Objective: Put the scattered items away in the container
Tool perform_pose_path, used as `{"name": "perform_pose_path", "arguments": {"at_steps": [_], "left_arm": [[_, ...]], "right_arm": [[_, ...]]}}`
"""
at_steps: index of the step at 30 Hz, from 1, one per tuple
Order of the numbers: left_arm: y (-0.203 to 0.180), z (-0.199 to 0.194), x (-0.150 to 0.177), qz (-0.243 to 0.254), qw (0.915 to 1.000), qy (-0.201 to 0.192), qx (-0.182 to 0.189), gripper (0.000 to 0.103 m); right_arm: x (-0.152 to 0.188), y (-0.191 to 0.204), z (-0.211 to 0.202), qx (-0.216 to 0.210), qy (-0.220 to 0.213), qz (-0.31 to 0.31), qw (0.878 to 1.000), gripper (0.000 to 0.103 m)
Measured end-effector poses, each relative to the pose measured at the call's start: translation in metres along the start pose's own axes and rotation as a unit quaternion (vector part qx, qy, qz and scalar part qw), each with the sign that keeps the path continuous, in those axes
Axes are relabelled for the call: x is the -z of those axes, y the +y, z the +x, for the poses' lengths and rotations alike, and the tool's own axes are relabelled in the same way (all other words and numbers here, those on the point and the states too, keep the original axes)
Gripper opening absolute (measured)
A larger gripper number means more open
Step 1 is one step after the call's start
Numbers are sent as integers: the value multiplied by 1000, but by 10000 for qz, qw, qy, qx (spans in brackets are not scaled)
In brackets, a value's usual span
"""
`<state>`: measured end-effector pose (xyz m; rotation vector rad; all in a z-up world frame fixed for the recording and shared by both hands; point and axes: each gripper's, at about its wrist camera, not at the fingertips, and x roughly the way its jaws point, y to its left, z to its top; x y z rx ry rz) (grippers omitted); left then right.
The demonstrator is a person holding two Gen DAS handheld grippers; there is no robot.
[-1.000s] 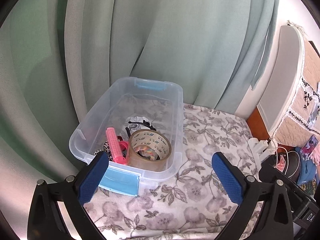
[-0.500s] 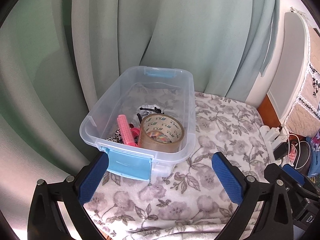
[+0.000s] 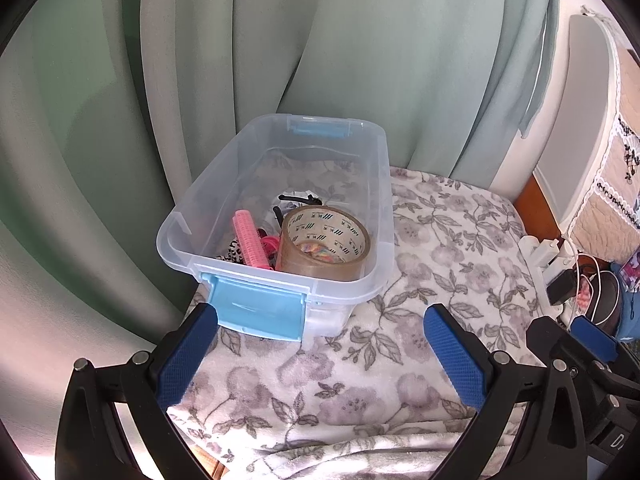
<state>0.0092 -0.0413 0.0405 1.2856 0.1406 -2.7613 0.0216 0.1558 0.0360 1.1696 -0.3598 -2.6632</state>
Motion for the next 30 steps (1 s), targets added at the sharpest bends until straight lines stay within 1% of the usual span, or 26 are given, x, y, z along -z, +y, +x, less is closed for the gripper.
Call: {"name": "perform_pose_path", "arguments": {"at_steps": [3,8,14,19,23,28,30], "left_arm": [[2,1,1,-29,10000,37,9,103],[10,2,4,-110,9999,-10,-99,103],[18,6,7,-192,9998,25,-28,103],[26,7,10,-289,9996,29,-25,103],[31,7,12,-314,9995,3,-37,103],[35,8,12,-398,9991,57,112,103],[35,8,12,-387,9992,60,106,103]], "right_arm": [[1,4,3,-71,84,-22,9999,103],[2,10,8,32,218,-32,9998,103],[3,19,7,73,160,-124,9998,103],[5,23,13,-23,312,-42,9995,103],[7,30,13,24,269,-110,9996,103],[7,35,11,62,211,-165,9996,103],[7,35,11,64,205,-171,9996,103]]}}
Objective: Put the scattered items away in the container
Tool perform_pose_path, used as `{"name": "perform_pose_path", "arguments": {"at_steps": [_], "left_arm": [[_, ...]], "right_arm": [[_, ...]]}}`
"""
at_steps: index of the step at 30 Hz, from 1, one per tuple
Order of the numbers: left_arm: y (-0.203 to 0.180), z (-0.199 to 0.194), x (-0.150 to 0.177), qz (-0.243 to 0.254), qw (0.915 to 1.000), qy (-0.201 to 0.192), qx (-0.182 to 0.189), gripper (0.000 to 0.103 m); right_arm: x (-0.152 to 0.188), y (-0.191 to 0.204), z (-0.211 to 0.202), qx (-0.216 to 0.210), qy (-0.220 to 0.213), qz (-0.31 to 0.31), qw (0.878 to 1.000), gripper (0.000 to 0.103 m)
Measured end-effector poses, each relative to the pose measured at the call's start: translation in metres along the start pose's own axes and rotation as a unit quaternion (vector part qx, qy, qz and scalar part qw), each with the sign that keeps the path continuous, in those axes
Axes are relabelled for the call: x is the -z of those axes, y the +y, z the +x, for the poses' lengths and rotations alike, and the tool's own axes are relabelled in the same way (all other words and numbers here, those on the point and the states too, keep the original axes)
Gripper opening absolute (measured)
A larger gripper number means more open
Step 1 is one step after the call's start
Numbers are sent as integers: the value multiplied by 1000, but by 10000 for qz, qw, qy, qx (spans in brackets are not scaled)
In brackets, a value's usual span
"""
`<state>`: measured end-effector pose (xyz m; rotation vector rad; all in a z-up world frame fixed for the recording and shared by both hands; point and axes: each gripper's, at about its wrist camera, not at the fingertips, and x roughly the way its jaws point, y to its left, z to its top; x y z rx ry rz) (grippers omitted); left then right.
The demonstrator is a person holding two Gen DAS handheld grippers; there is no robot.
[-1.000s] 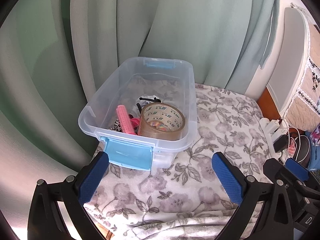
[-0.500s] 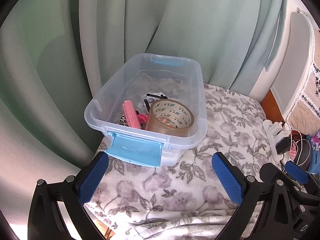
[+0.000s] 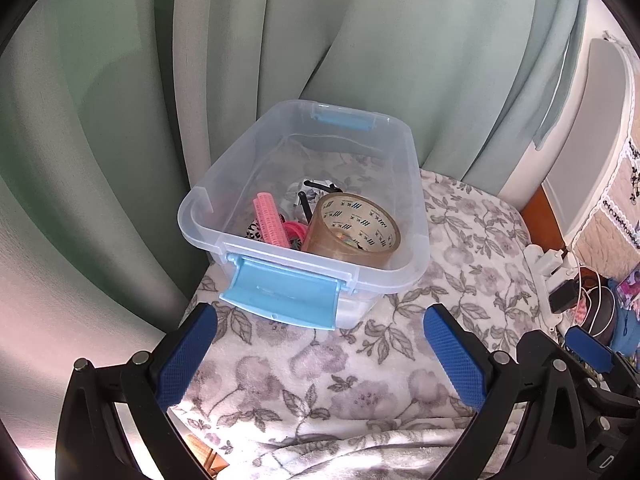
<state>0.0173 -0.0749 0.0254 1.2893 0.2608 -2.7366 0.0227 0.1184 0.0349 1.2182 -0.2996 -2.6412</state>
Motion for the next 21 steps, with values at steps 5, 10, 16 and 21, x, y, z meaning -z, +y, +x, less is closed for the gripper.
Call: {"name": "perform_pose_path", "arguments": {"at_steps": [5,10,16,21], "left_arm": [[1,0,0,76,9999,-30,-62,103],[2,0,2,117,9999,-70,-80,103],[2,0,3,172,9998,-109,-75,103],[0,-3,3,259,9993,-209,-167,103]], "right_arm": [[1,1,1,-2,25,51,10000,103],[1,0,1,-1,-2,79,10000,103],[2,-1,0,30,46,103,9999,103],[2,1,-2,132,40,19,9999,103]]}}
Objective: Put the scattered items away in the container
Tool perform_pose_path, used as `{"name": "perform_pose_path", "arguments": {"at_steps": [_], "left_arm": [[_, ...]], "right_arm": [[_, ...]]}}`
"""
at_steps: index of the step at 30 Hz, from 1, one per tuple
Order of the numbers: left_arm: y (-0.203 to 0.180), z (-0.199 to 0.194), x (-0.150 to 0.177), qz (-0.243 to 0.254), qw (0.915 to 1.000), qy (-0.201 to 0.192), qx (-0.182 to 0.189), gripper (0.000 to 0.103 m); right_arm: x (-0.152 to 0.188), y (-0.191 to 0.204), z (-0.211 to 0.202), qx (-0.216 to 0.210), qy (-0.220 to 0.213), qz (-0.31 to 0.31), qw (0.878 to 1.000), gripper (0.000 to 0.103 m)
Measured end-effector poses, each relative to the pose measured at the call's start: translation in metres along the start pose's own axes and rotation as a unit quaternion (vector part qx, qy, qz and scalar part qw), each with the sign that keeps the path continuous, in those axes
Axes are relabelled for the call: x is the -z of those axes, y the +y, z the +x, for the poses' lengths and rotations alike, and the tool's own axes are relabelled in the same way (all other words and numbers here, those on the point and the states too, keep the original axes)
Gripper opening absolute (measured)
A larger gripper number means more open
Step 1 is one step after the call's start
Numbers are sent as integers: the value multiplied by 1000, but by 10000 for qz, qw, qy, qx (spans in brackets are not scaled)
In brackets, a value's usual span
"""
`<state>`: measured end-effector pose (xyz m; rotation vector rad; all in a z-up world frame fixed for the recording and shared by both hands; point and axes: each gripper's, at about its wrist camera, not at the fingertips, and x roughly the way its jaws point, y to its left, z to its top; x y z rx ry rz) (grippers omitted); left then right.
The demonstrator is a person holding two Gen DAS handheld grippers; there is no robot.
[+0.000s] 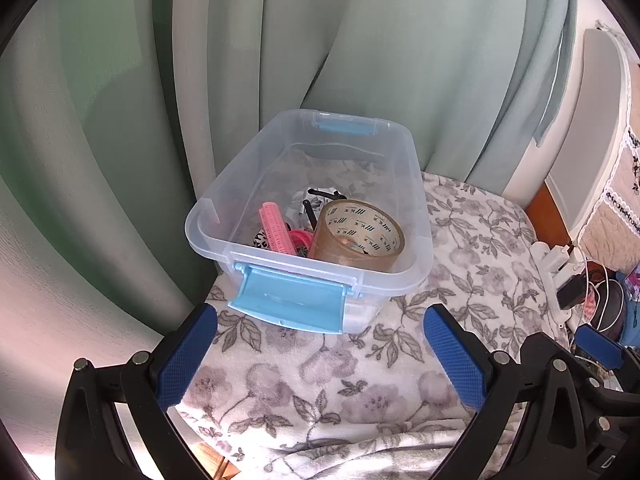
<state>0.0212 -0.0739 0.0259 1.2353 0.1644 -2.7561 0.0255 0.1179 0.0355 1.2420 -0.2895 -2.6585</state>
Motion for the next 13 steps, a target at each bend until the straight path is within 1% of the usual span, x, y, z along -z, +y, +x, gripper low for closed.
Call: {"name": "perform_pose_path", "arguments": {"at_steps": [13], "left_arm": [[-5,-3,3,47,10000,-22,28,103]], "right_arm": [[1,-2,-2,-21,18,14,10000,103]]}}
